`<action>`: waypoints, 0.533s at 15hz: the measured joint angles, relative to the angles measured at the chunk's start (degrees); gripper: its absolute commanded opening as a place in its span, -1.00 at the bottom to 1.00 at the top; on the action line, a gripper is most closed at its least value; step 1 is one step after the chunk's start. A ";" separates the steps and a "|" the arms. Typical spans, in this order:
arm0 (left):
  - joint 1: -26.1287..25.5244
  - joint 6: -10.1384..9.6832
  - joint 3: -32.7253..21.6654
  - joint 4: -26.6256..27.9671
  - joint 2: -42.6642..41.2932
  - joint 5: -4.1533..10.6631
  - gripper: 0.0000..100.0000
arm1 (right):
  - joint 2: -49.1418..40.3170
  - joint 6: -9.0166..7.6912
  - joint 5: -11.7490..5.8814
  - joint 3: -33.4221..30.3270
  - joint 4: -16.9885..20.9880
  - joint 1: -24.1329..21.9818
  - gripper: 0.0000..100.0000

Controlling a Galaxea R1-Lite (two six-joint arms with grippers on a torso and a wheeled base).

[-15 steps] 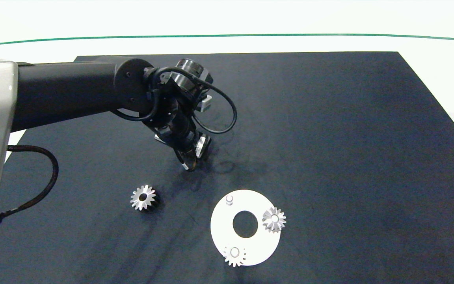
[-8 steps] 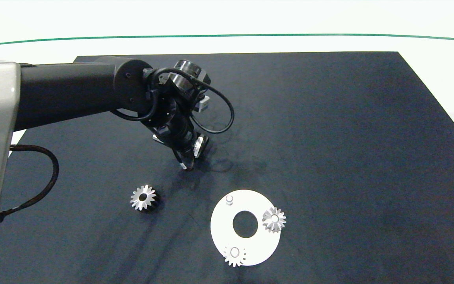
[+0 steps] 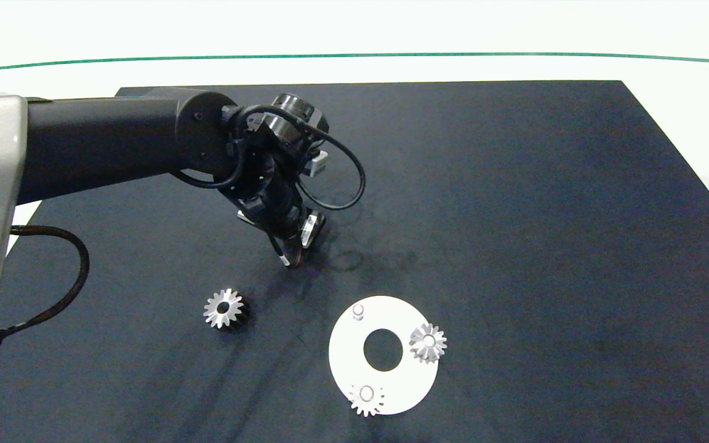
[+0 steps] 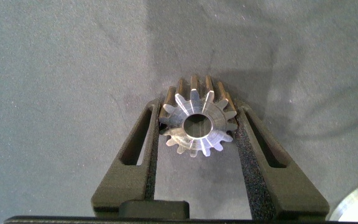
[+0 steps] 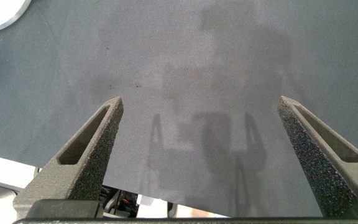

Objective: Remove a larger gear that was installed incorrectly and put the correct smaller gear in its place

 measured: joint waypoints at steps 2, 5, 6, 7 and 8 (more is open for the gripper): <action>-0.17 -0.02 0.13 0.15 -0.35 0.00 -0.45 | -0.01 0.00 0.00 0.00 0.02 0.02 1.00; -1.24 -1.27 0.55 1.77 -1.65 0.00 -0.50 | -0.01 -0.02 0.02 0.00 0.00 0.02 1.00; -2.34 -1.61 1.26 3.61 -2.67 -0.02 -0.50 | -0.01 0.00 0.00 0.00 0.00 0.02 1.00; -3.61 -2.30 2.01 4.56 -3.77 0.02 -0.50 | -0.01 0.00 0.02 0.00 0.00 0.02 1.00; -5.32 -3.13 3.30 5.02 -5.21 0.13 -0.50 | -0.06 0.00 0.00 0.00 0.00 0.02 1.00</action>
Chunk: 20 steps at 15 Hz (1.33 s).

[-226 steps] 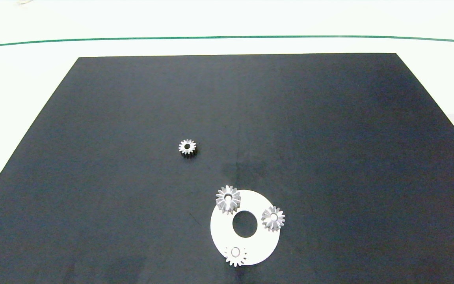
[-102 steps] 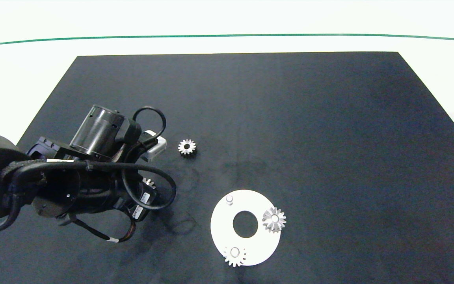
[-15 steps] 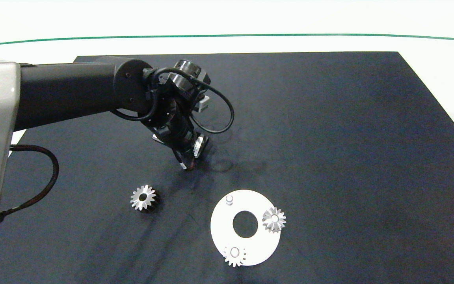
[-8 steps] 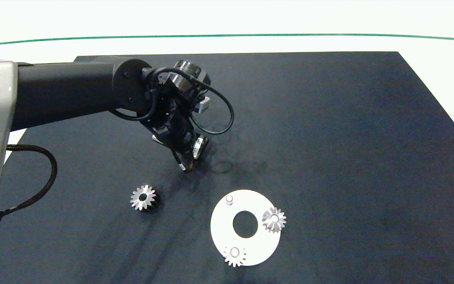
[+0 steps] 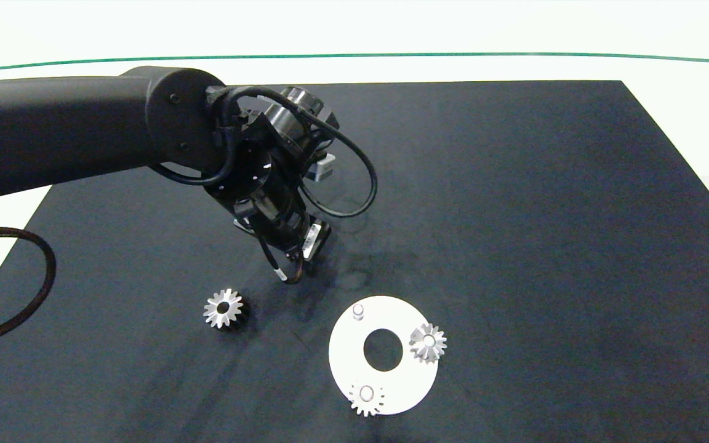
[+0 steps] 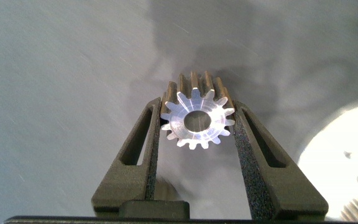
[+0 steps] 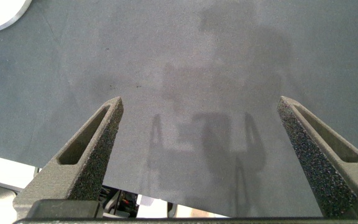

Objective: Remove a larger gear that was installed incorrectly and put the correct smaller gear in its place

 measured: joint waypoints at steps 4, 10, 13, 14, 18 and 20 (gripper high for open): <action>-8.33 -0.95 5.07 0.35 -6.10 0.28 -0.50 | 0.00 -0.02 0.00 0.00 0.00 0.00 1.00; -15.77 -1.65 6.39 0.16 -7.00 2.66 -0.50 | -0.06 -0.02 0.00 0.00 -0.06 0.00 1.00; -16.68 -2.56 6.28 0.00 -4.61 5.85 -0.50 | -0.09 -0.02 0.02 0.00 -0.02 0.00 1.00; -16.76 -2.76 6.23 -0.09 -3.78 6.34 -0.50 | -0.09 0.00 0.02 0.00 -0.04 0.00 1.00; -16.82 -2.72 6.23 0.17 -2.18 6.51 -0.50 | -0.09 0.00 0.00 0.00 0.00 0.00 1.00; -16.85 -2.74 6.25 0.13 -1.84 6.51 -0.50 | -0.09 -0.16 0.02 0.40 -0.15 0.00 1.00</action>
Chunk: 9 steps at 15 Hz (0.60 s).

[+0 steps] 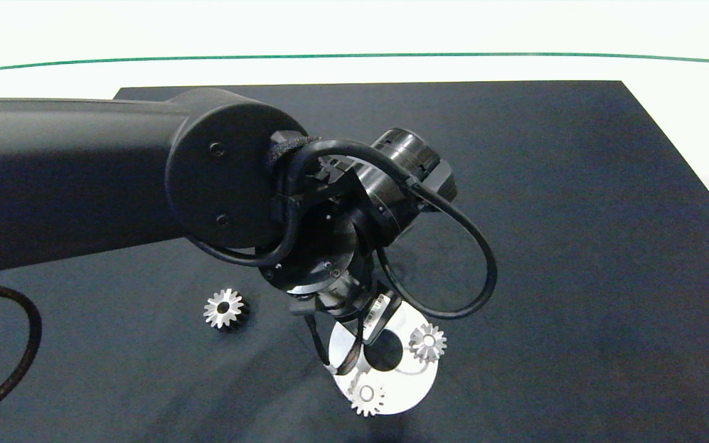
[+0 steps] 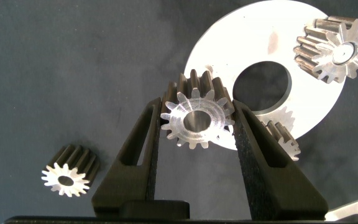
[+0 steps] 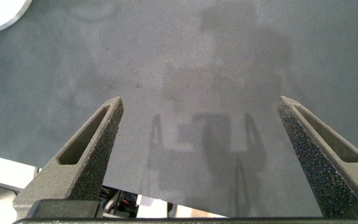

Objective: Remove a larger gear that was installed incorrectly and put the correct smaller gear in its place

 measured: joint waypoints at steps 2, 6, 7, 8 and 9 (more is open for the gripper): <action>0.00 0.07 -0.20 -0.05 0.40 -0.05 -0.50 | 0.00 -0.13 -0.02 0.28 -0.10 0.00 1.00; 0.33 0.18 -0.28 -0.16 1.27 -0.02 -0.50 | -0.24 -0.16 -0.02 0.41 -0.10 0.00 1.00; 0.38 0.18 -0.27 -0.16 1.40 -0.02 -0.50 | -0.30 -0.13 -0.02 0.41 -0.10 0.00 1.00; 0.39 0.18 -0.20 -0.11 1.48 -0.02 -0.50 | -0.35 -0.13 -0.02 0.41 -0.11 0.00 1.00; 0.44 0.24 -0.22 -0.11 1.54 0.00 -0.50 | -0.39 -0.13 -0.02 0.41 -0.10 0.00 1.00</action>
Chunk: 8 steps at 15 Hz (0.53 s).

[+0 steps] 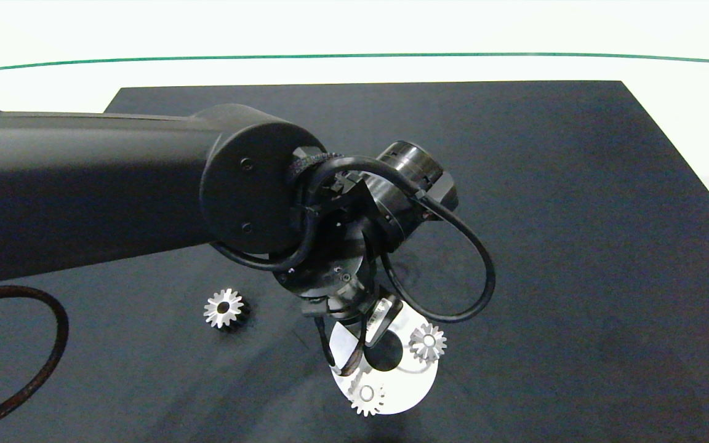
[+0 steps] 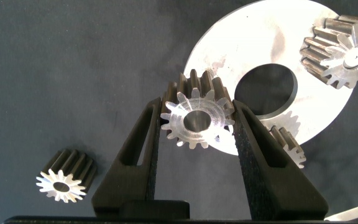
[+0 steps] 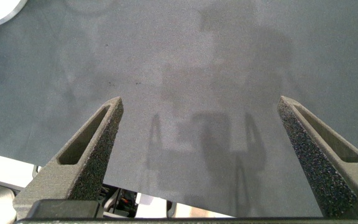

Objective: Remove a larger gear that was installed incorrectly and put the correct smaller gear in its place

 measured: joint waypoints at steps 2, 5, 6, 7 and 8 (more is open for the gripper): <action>-0.02 0.00 -0.05 -0.05 0.13 0.00 -0.50 | -0.11 0.00 0.02 0.00 0.00 0.00 1.00; -0.52 0.05 -0.28 -0.11 0.66 -0.05 -0.50 | -0.27 -0.09 0.00 0.00 0.00 0.00 1.00; -0.63 0.13 -0.49 -0.09 0.88 -0.06 -0.50 | -0.32 -0.09 0.00 0.00 -0.01 0.00 1.00; -0.63 0.24 -0.63 -0.05 1.07 -0.02 -0.50 | -0.33 -0.06 0.02 0.00 -0.01 0.00 1.00; -0.60 0.33 -0.72 -0.07 1.24 -0.02 -0.50 | -0.35 -0.06 0.02 -0.02 0.00 0.00 1.00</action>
